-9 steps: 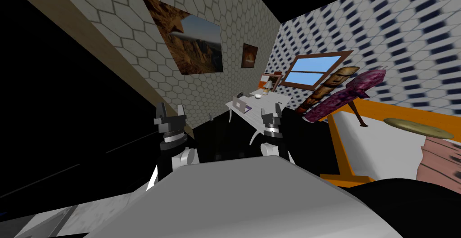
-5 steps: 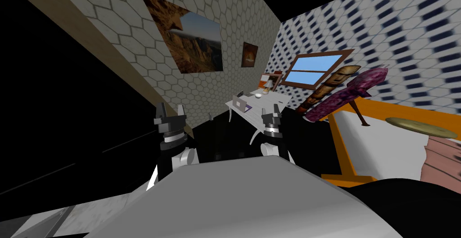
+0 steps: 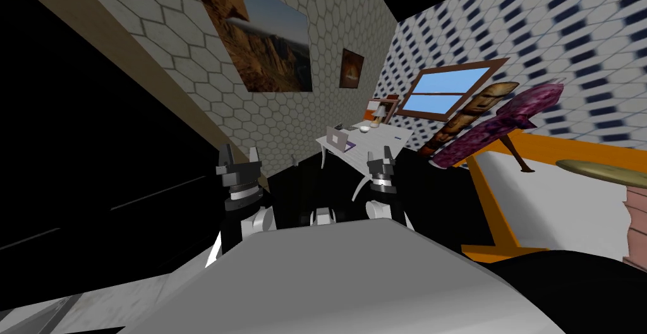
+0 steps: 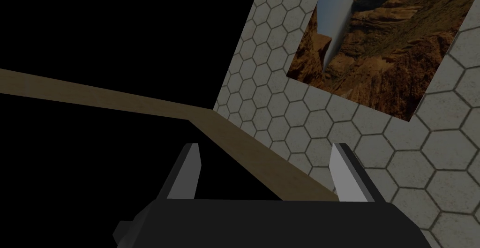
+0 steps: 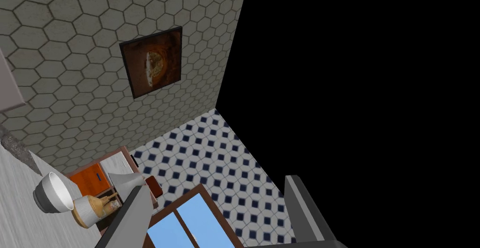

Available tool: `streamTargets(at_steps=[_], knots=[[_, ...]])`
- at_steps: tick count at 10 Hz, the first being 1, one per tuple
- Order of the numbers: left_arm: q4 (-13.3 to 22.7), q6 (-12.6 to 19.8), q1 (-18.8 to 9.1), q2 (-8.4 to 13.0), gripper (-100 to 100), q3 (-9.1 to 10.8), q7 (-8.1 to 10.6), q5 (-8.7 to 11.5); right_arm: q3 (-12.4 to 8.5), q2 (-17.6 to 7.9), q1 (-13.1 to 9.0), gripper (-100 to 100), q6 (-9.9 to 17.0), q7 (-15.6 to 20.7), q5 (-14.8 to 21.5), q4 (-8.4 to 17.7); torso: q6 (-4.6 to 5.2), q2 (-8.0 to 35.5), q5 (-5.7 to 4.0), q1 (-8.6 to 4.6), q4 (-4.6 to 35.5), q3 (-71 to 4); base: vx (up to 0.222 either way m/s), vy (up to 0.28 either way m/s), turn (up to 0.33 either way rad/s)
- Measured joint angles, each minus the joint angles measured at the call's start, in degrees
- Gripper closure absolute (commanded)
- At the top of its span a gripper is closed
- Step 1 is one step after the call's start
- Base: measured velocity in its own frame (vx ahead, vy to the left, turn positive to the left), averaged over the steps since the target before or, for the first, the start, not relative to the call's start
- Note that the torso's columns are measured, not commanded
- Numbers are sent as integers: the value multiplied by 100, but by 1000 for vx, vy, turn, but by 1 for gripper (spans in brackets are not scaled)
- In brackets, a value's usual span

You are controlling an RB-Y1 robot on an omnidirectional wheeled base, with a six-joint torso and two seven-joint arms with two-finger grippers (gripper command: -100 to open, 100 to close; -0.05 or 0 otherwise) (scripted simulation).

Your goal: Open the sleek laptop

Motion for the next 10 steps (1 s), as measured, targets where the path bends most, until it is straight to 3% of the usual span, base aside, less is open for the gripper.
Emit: streamTargets(at_steps=[1,3,10], knots=[[0,0,0,0,0,0,0,0,0,0,0,-100,0,0,0,0,0,423,0,0,423,-846,23,6,-3],[3,1,1,0,0,0,0,0,-40,-250,-1,-100,13,79,84,20,0,660,1,4,665,-1358,43,19,-6],[2,0,2,0,0,0,0,0,-340,-977,-51,-100,96,865,852,265,0,686,0,1,690,-1386,91,35,-10]])
